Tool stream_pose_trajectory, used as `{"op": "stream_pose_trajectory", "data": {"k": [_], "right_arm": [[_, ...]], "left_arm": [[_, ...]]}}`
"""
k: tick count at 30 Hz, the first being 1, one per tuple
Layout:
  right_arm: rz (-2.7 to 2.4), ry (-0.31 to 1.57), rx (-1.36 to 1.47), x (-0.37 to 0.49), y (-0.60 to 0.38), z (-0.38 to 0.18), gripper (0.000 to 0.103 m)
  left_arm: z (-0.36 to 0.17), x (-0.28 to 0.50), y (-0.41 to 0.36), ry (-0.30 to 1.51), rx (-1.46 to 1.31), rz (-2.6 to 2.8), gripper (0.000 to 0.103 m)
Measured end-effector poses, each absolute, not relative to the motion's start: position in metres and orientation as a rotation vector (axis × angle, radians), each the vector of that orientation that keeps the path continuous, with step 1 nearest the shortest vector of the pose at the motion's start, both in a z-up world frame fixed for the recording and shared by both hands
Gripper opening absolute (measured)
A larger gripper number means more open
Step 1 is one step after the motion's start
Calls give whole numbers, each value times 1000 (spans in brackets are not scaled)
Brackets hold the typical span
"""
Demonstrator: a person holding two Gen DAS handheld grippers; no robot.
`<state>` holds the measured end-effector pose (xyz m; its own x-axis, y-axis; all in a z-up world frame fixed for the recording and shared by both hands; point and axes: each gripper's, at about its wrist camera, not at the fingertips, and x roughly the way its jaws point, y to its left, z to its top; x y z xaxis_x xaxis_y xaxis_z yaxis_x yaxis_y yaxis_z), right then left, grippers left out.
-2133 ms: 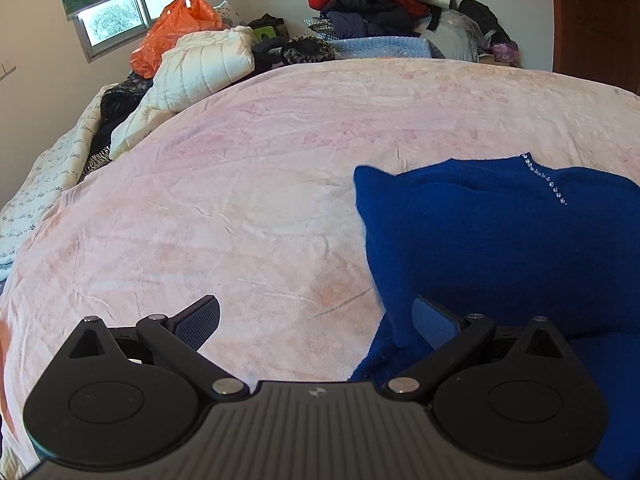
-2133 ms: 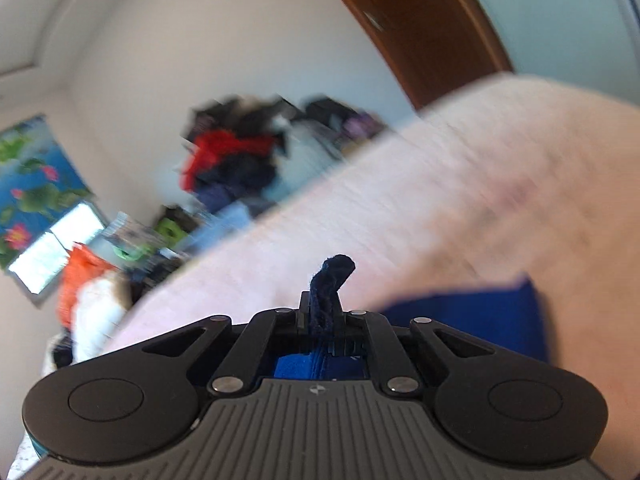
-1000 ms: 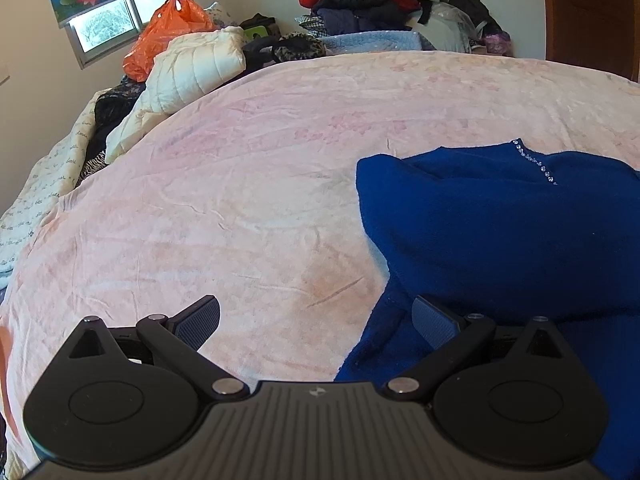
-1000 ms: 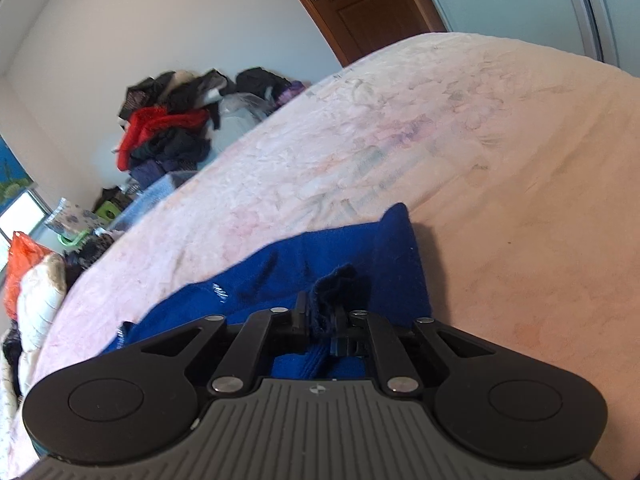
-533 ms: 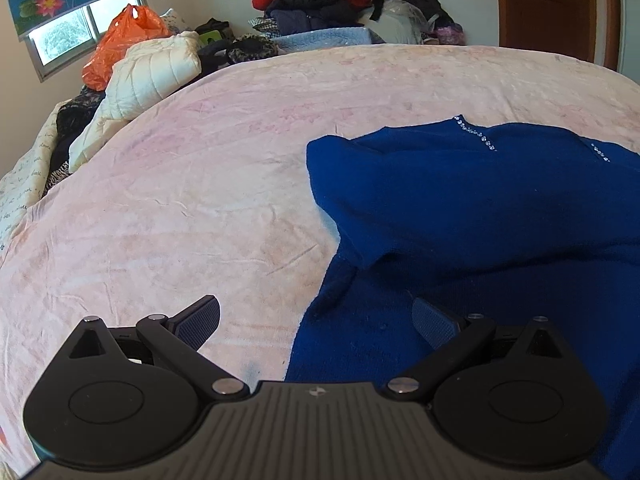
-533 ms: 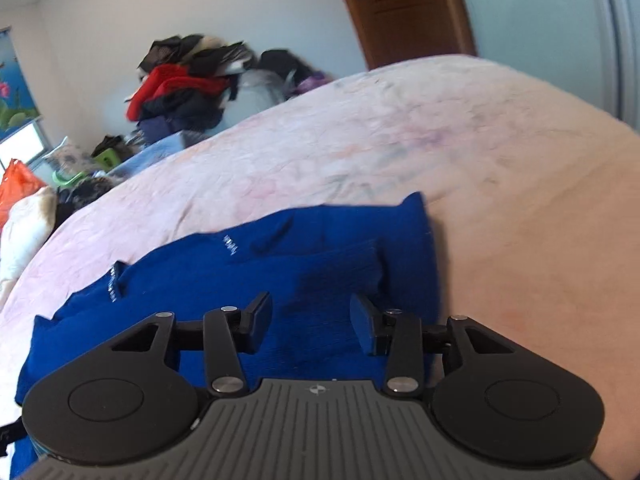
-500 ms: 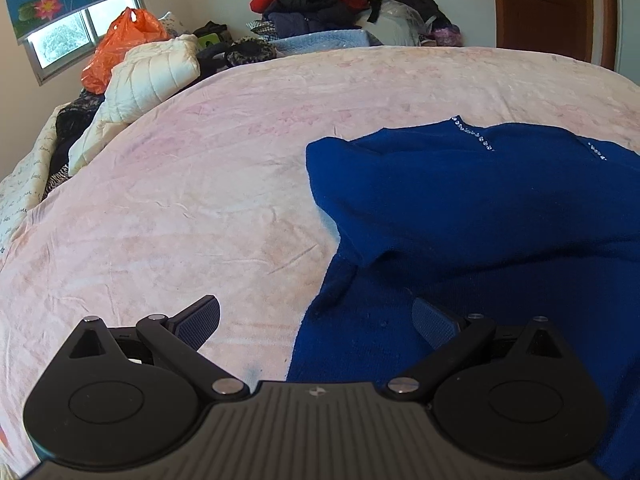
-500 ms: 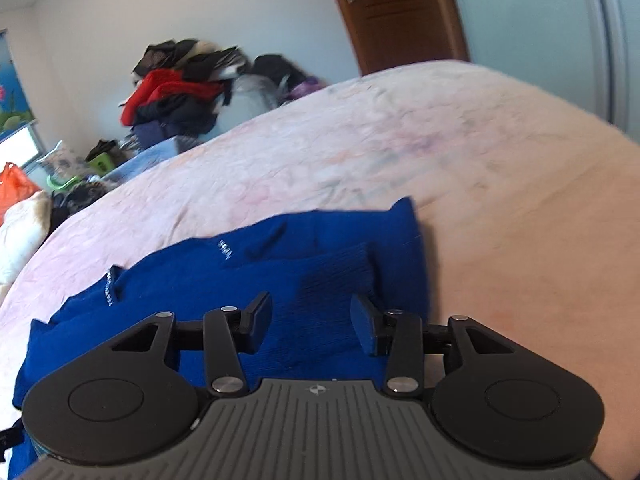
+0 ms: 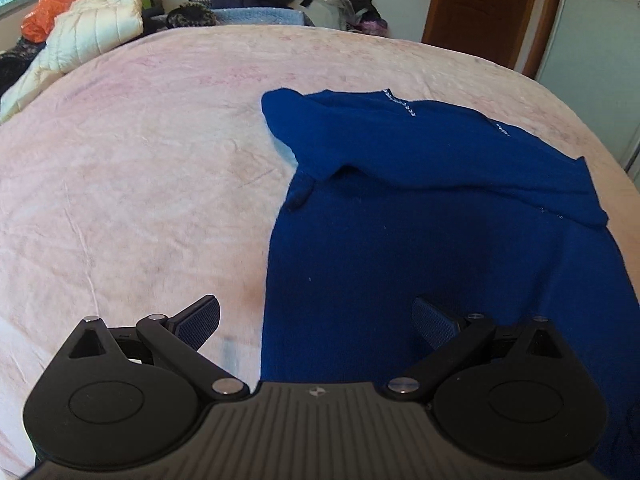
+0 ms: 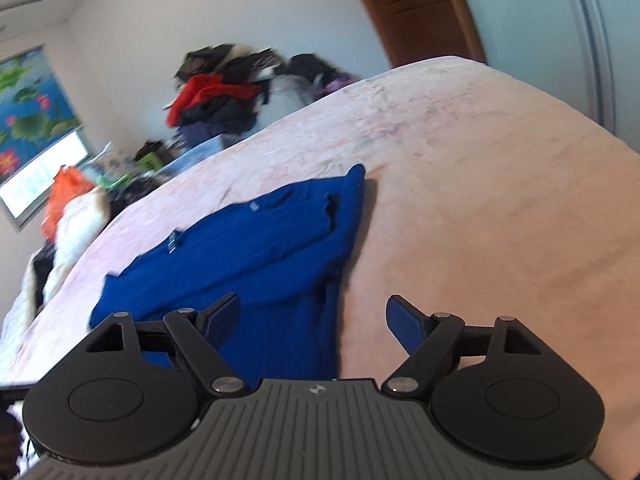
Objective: Fold small clothes
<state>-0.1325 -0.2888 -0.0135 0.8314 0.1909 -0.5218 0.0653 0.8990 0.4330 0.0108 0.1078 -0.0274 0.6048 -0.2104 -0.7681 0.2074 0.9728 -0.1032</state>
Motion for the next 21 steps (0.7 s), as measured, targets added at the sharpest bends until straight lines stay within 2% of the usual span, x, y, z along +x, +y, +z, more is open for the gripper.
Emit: {"op": "stream_pose_trajectory", "data": {"k": [5,9,10,11,12,14,15,16,17,18,19,20,21], "right_arm": [[207,737,431,-162,-285,-27,86],[297,763,452,-174,-269,-43,83],[333,767,466,-175,-266,-43,81],[378,775,477,-175,-261,-43,67],[410,793,467,-173,-255,-45,49],[416,812,399,-167,-241,-46,38],[419,810,397,-165,-239,-44,29],[409,807,407,-164,-239,-44,26],[394,801,418,-163,-240,-44,17],[381,798,427,-162,-242,-45,14],[373,794,434,-162,-242,-46,13],[365,786,442,-161,-243,-46,12],[356,776,445,-161,-243,-45,12]], "left_arm": [[-34,3,127,874,21,-250,103],[-48,8,141,956,-24,-367,103],[-49,3,142,931,-11,-376,103],[-50,1,140,927,7,-382,103],[-50,-1,137,922,32,-385,103],[-50,-3,132,914,56,-389,99],[-49,-6,129,901,75,-381,89],[-48,-7,126,891,90,-374,80],[-46,-6,125,888,98,-366,61],[-43,-5,126,893,90,-362,43],[-41,-3,128,907,68,-375,32],[-39,-1,131,925,38,-397,15],[-39,2,132,941,13,-412,9]]}}
